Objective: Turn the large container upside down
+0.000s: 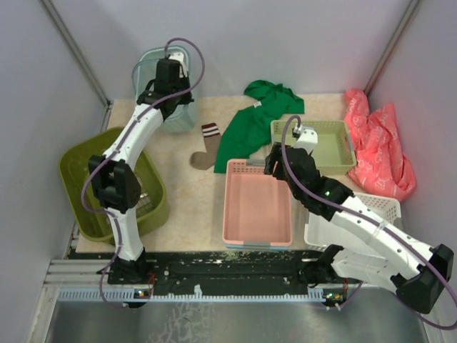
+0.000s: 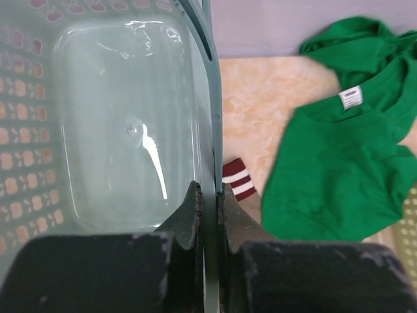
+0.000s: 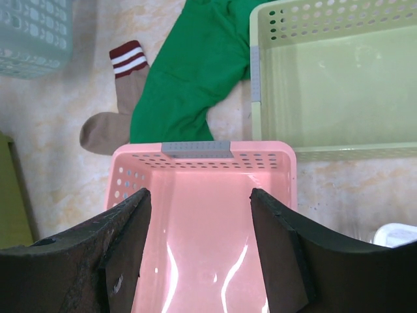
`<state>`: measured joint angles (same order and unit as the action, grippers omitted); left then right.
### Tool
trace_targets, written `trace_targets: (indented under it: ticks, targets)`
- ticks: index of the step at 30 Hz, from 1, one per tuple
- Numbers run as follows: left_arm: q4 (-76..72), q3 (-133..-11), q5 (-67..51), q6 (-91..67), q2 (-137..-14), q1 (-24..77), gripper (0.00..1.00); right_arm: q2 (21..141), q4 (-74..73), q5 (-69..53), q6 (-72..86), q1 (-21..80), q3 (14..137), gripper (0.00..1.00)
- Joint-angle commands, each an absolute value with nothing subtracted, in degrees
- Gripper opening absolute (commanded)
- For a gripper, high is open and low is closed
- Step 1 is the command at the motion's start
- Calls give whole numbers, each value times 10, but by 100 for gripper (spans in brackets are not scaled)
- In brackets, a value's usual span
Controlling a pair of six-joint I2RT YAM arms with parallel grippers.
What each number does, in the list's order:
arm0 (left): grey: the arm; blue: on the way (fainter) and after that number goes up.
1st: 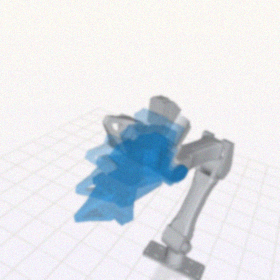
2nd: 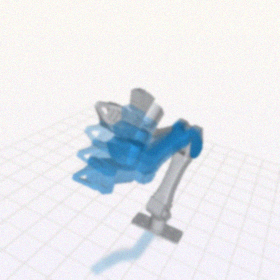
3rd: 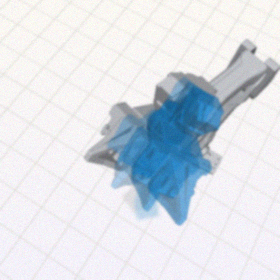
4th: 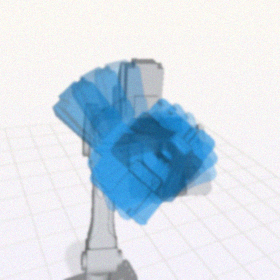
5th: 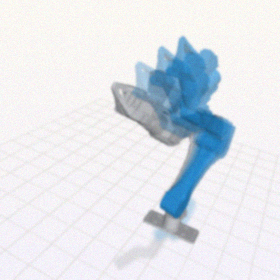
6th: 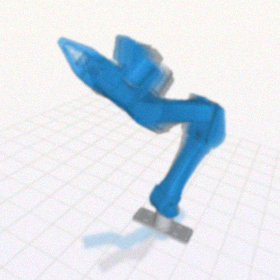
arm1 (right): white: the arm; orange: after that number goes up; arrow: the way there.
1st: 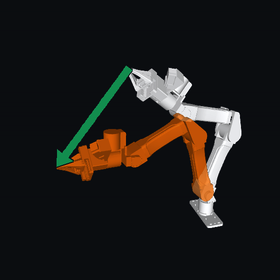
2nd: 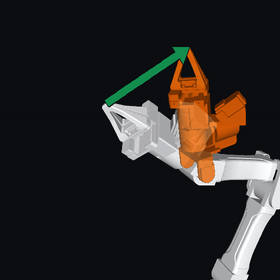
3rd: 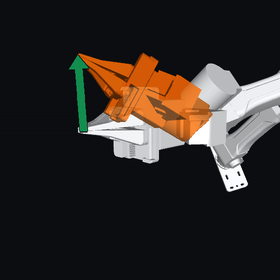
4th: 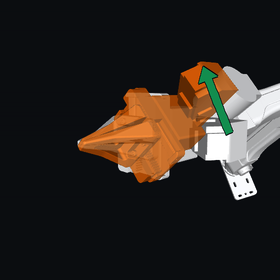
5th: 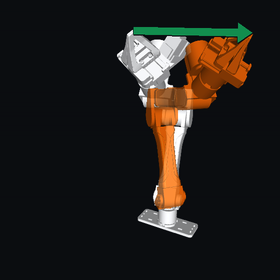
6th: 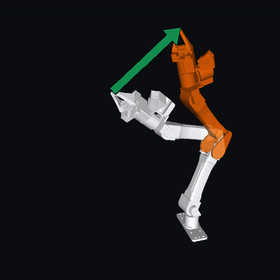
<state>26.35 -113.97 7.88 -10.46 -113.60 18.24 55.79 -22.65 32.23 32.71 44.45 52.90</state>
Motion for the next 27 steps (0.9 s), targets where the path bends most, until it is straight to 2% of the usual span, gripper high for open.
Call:
trace_targets:
  ticks: [1,12,20,21,22,23,24,25,27]
  targets:
    - [175,-1101,120,-62,-1138,191,0,563,-224,330,334,443,530,63]
    - [123,-939,117,-45,-1124,223,0,591,-227,318,326,442,541,63]
    - [162,-880,92,-78,-1090,246,1,582,-228,321,325,442,530,63]
    - [175,-889,96,-83,-1092,247,10,584,-226,317,326,442,529,64]
    - [189,-900,102,-85,-1094,247,29,586,-224,313,326,443,529,64]
    - [202,-912,108,-87,-1095,247,53,588,-223,309,325,442,531,64]
    - [214,-922,114,-89,-1094,247,72,589,-223,306,325,443,532,64]
    - [223,-935,118,-90,-1091,247,85,590,-223,303,326,442,533,64]
    - [241,-953,115,-86,-1079,247,97,589,-224,303,328,442,533,64]
